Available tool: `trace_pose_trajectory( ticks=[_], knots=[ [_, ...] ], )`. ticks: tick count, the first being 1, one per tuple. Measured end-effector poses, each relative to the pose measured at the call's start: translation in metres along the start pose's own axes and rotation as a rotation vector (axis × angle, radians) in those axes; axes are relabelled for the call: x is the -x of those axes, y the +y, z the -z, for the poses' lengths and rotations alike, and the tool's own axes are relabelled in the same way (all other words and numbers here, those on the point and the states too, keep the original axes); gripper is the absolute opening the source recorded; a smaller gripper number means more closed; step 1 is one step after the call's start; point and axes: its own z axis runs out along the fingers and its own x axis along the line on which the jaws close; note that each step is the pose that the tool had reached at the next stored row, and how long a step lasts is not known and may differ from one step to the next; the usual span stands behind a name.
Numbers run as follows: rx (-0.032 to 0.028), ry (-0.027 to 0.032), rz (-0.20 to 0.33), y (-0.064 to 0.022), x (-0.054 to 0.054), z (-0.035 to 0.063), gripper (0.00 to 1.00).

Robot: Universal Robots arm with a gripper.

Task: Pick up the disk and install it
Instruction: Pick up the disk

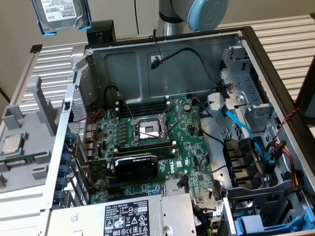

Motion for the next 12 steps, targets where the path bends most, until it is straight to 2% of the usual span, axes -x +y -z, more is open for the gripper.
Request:
trace_pose_trajectory(
  ticks=[8, 12],
  knots=[
    [0.0, 0.0001, 0.0, -0.0067, -0.012, -0.0001, 0.37],
    [-0.0006, 0.0, 0.0, -0.0067, -0.012, -0.0001, 0.37]
  ],
)
